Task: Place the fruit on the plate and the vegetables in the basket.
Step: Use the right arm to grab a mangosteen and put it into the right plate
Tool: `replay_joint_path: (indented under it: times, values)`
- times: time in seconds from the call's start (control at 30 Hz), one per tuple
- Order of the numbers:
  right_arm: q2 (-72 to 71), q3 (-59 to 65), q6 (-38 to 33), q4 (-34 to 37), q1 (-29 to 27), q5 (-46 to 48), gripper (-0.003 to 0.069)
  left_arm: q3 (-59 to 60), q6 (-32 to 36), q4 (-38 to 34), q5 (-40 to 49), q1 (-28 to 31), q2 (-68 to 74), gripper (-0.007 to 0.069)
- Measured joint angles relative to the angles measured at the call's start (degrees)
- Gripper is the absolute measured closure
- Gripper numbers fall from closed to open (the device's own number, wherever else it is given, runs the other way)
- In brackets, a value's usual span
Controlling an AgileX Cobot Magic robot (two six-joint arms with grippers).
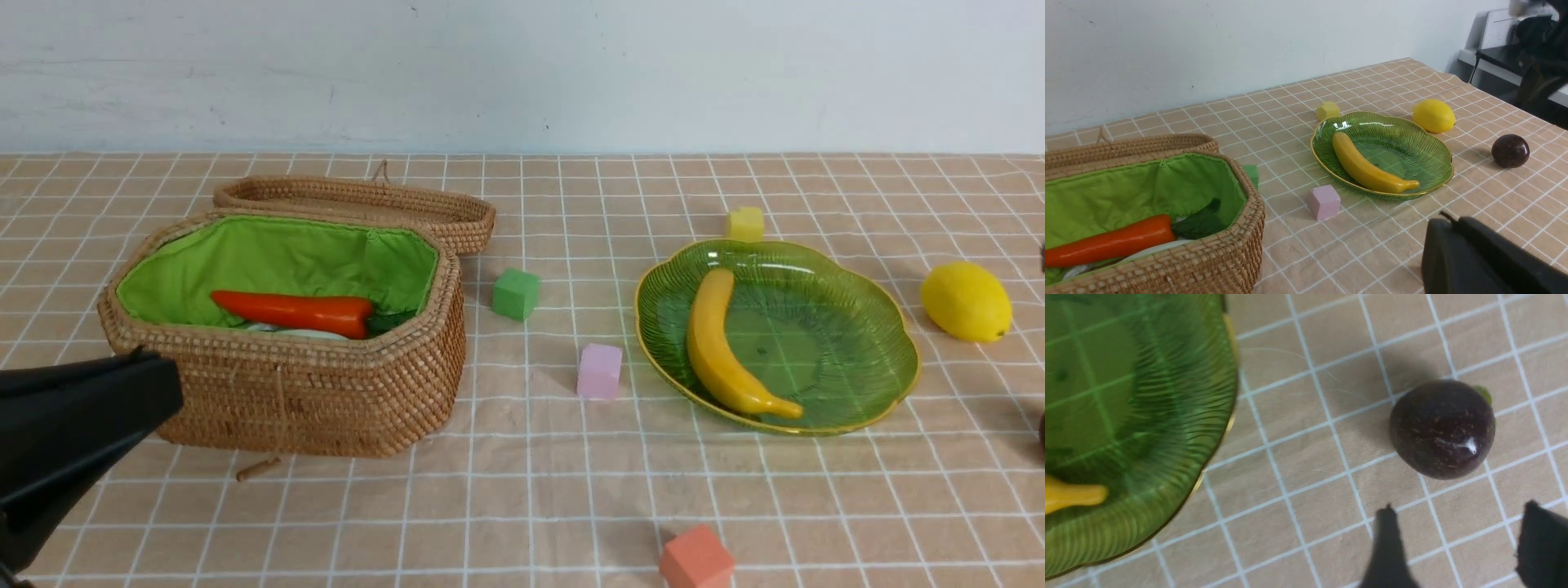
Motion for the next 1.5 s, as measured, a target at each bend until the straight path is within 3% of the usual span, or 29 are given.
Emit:
replay_joint_path:
  times: [0.03, 0.07, 0.2, 0.7, 0.83, 0.9, 1.17, 1.33, 1.5]
  values:
    - [0.2, 0.7, -0.6, 0.4, -1.0, -0.9, 0.0123, 0.0, 0.0, 0.0, 0.0, 0.0, 0.0, 0.0622]
    - [1.3, 2.7, -3.2, 1.7, -3.0, -4.0, 0.0037, 0.0, 0.0, -0.1, 0.0, 0.0, 0.0, 0.0622]
    - [4.1, 3.6, -6.4, 2.7, -5.7, -8.0, -0.0015, 0.0, 0.2, -0.2, 0.0, 0.0, 0.0, 0.0622]
    - [17.3, 3.6, -7.6, -0.7, -6.5, -16.0, -0.0005, 0.1, 0.2, -0.2, 0.7, 0.0, 0.0, 0.0622]
    - [18.8, 3.6, -9.0, -0.6, -6.5, -16.5, 0.0033, 0.1, 0.2, -0.2, 0.7, 0.0, 0.0, 0.0622]
    - [18.8, 3.6, -9.0, -0.6, -6.5, -16.7, 0.0086, 0.1, 0.2, -0.2, 0.7, 0.0, 0.0, 0.0624]
    - [17.2, 3.6, -9.0, -0.5, -6.5, -14.1, 0.0086, 0.1, 0.2, -0.2, 0.7, 0.0, 0.0, 0.0624]
    - [12.0, 3.6, -9.0, 6.0, -4.3, -10.5, 0.0086, 0.1, 0.2, -0.2, 0.7, 0.0, 0.0, 0.0624]
    - [5.9, 3.5, -17.3, 21.3, 7.8, -16.6, 0.0086, 0.1, 0.2, -0.2, 0.7, 0.0, 0.0, 0.0624]
